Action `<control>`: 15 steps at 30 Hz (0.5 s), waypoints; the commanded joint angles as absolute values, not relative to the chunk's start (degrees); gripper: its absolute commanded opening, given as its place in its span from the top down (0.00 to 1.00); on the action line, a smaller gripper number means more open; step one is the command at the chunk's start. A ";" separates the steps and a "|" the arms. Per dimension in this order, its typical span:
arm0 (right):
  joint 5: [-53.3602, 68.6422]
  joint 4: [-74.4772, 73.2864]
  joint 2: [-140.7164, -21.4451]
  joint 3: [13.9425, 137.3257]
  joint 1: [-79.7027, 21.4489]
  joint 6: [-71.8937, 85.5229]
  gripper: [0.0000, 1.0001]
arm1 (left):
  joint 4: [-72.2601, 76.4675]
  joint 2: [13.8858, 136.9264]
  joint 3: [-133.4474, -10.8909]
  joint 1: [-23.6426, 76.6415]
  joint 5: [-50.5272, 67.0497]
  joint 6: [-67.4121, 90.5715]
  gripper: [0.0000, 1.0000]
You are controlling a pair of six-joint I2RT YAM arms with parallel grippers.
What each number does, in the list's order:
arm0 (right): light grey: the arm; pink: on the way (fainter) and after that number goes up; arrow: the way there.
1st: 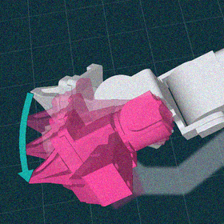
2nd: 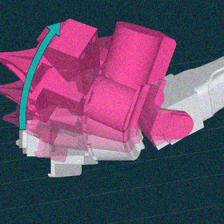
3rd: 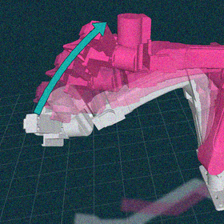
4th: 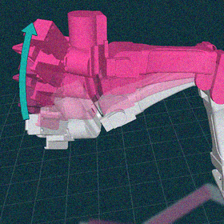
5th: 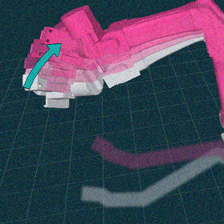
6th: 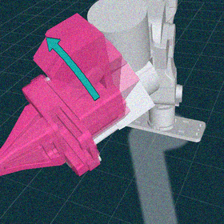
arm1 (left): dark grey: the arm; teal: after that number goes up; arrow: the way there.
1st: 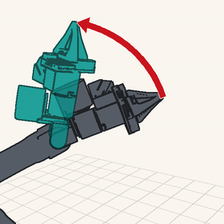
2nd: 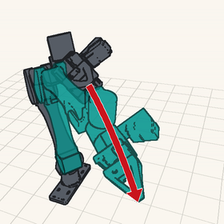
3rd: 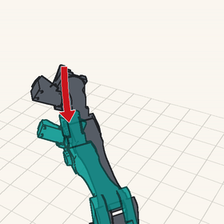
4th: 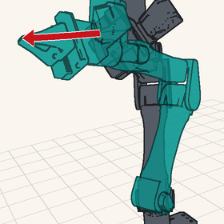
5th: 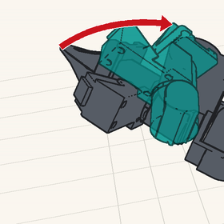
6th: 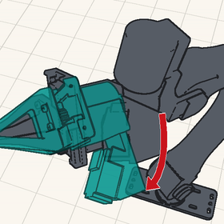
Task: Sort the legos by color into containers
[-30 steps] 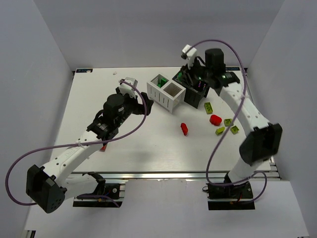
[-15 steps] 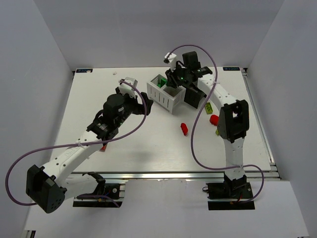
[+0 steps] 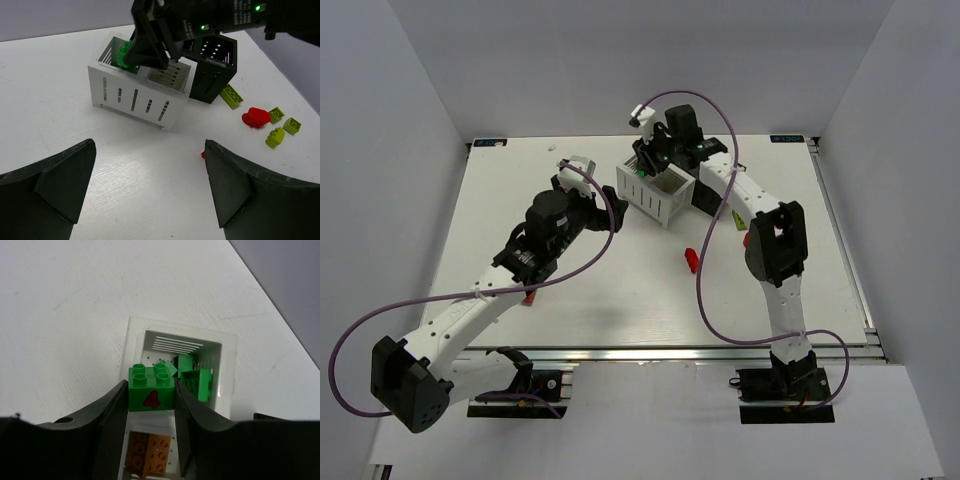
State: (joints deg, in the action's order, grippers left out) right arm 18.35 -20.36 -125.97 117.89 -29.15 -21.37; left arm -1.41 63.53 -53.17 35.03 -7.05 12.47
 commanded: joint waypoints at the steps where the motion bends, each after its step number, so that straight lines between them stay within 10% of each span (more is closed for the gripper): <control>1: 14.24 -18.28 -127.79 121.29 -30.58 -20.57 0.96 | -1.67 61.61 -53.61 34.98 -7.47 11.87 0.02; 15: 11.60 -17.23 -126.65 118.66 -30.76 -21.53 0.59 | -1.93 61.96 -53.53 34.98 -8.09 11.60 0.02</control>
State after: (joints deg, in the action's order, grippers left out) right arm 12.45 -19.35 -128.42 119.26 -30.87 -21.26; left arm -1.50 63.26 -53.17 35.03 -7.25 12.25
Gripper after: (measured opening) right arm 0.439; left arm 0.982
